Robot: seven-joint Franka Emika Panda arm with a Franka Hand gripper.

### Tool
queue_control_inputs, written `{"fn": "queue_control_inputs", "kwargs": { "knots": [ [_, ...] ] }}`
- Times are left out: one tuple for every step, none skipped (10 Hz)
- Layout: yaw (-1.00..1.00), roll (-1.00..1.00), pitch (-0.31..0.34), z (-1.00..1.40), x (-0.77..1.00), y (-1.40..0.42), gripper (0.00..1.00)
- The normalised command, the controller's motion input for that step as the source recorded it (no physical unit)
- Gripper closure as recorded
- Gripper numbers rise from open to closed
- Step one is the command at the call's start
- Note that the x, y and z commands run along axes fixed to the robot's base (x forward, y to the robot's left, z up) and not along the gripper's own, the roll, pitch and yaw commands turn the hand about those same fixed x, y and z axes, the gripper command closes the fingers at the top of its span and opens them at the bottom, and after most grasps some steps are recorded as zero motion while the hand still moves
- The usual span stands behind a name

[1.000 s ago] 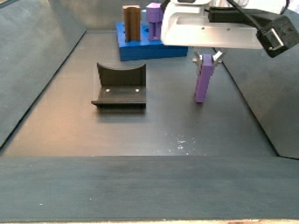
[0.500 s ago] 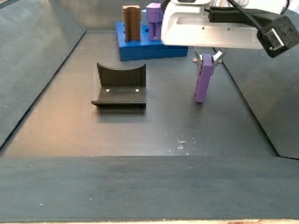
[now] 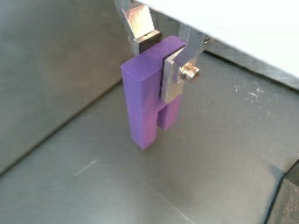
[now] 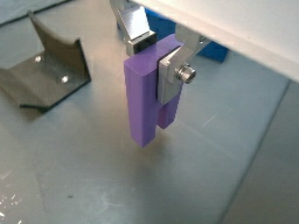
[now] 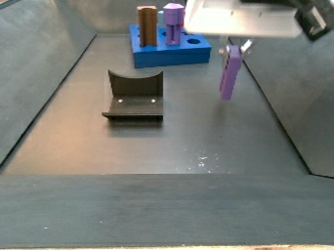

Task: Pick up the double-square object. Move to above the board. Insert the double-square object.
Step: Move to above the board.

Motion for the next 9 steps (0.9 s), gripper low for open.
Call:
{"fn": "queue_control_inputs", "kwargs": {
  "knots": [
    [0.03,-0.13,0.024,1.00,-0.18,-0.24,1.00],
    [0.03,-0.12,0.016,1.00,-0.17,-0.24,1.00],
    [0.03,-0.10,0.007,1.00,-0.17,-0.23,1.00],
    [0.03,-0.09,0.007,1.00,-0.17,-0.23,1.00],
    [0.03,-0.08,0.006,1.00,-0.16,-0.22,1.00],
    [0.03,-0.06,0.004,1.00,-0.16,-0.22,1.00],
    [0.04,-0.05,0.006,1.00,-0.16,-0.21,1.00],
    [0.04,-0.05,0.007,1.00,-0.15,-0.21,1.00],
    [0.03,-0.06,0.009,1.00,-0.15,-0.20,1.00]
  ]
}}
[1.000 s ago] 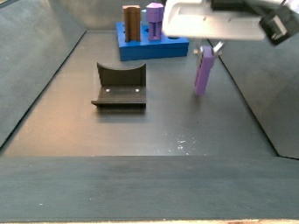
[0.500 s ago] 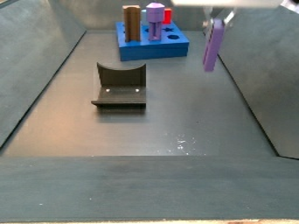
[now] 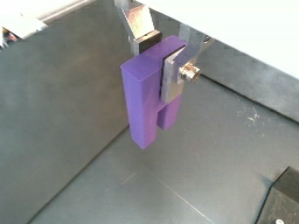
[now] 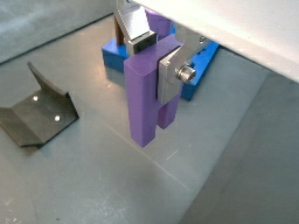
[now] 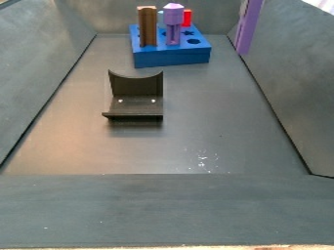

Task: Pick up the double-square object. Move to above the board. Insert the double-square object.
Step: Move to above the board.

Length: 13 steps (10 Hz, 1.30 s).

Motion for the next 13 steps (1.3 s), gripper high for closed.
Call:
{"fn": "queue_control_inputs", "kwargs": {
  "knots": [
    [0.03,-0.07,0.018,1.00,-0.14,-0.19,1.00],
    [0.03,-0.07,0.022,1.00,-0.14,-0.19,1.00],
    [0.03,-0.06,0.038,1.00,-0.13,-0.18,1.00],
    [0.03,-0.04,0.054,1.00,-0.12,-0.18,1.00],
    [0.04,-0.03,0.066,1.00,-0.11,-0.17,1.00],
    [0.04,-0.02,0.071,1.00,-0.11,-0.17,1.00],
    [0.04,-0.03,0.070,1.00,-0.10,-0.16,1.00],
    [0.03,-0.03,0.071,1.00,-0.09,-0.15,1.00],
    [0.03,-0.03,0.068,1.00,-0.09,-0.15,1.00],
    [0.04,-0.03,0.066,1.00,-0.08,-0.14,1.00],
    [0.04,-0.03,0.067,1.00,-0.07,-0.13,1.00],
    [0.04,-0.03,0.068,1.00,-0.06,-0.13,1.00],
    [0.04,-0.03,0.070,1.00,-0.06,-0.12,1.00]
  ]
}}
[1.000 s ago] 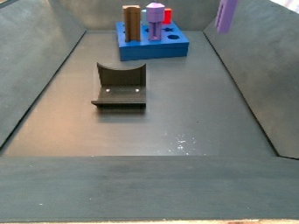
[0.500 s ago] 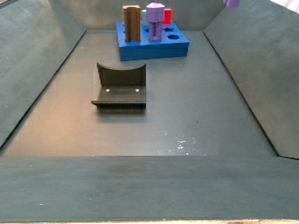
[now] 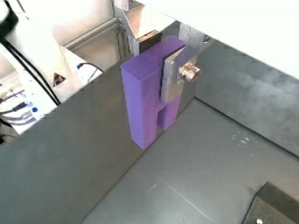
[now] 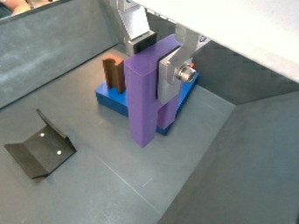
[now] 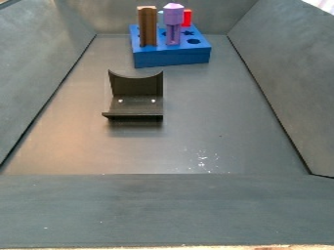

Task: Pick up the double-square object. Move to above the board. Insert the double-square object.
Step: Move to above the board.

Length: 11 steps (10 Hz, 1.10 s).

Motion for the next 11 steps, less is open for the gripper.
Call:
{"fn": "queue_control_inputs", "kwargs": {
  "knots": [
    [0.04,-0.03,0.069,1.00,-0.05,-0.12,1.00],
    [0.04,-0.03,0.069,1.00,-0.04,-0.12,1.00],
    [0.04,-0.03,0.071,1.00,-0.04,-0.11,1.00],
    [0.04,-0.03,0.068,1.00,-0.03,-0.10,1.00],
    [0.04,-0.03,0.069,0.95,-0.02,-0.09,1.00],
    [0.04,-0.03,0.069,0.81,-0.02,-0.07,1.00],
    [0.04,-0.03,0.058,0.73,-0.01,-0.06,1.00],
    [0.04,-0.03,0.056,0.73,0.00,-0.05,1.00],
    [0.04,-0.04,0.055,0.73,0.00,-0.04,1.00],
    [0.04,-0.04,0.055,0.73,0.00,-0.04,1.00],
    [0.04,-0.04,0.055,0.73,0.00,-0.03,1.00]
  ]
}}
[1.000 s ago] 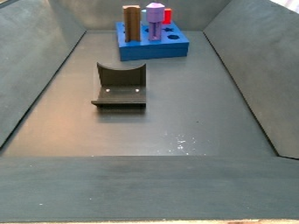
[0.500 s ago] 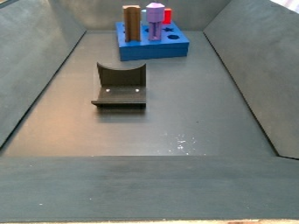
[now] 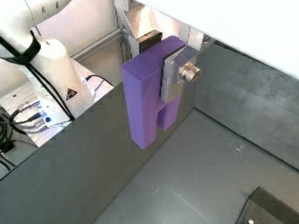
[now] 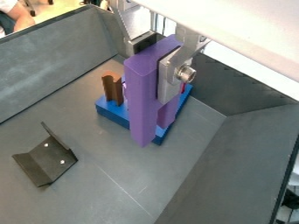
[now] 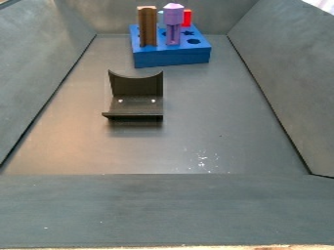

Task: Pick up the double-square object. Move to above the board. Insert the double-square object.
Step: Move to above the board.

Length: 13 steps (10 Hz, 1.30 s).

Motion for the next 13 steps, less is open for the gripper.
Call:
{"fn": "queue_control_inputs", "kwargs": {
  "knots": [
    [0.04,-0.04,0.055,0.73,0.00,-0.03,1.00],
    [0.04,-0.04,0.055,0.73,0.00,-0.03,1.00],
    [0.04,-0.04,0.055,0.73,0.00,-0.03,1.00],
    [0.04,-0.04,0.055,0.73,0.00,-0.03,1.00],
    [0.04,-0.04,0.055,0.73,0.00,-0.03,1.00],
    [0.04,-0.04,0.055,0.73,0.00,-0.03,1.00],
    [0.04,-0.04,0.055,0.73,0.00,-0.03,1.00],
    [0.04,-0.04,0.055,0.73,0.00,-0.03,1.00],
    [0.04,-0.04,0.055,0.73,0.00,-0.03,1.00],
    [0.04,-0.04,0.055,0.73,0.00,-0.03,1.00],
    [0.04,-0.04,0.055,0.73,0.00,-0.03,1.00],
    [0.04,-0.04,0.055,0.73,0.00,-0.03,1.00],
    [0.17,0.21,0.249,-0.45,0.95,-1.00,1.00]
  ]
}}
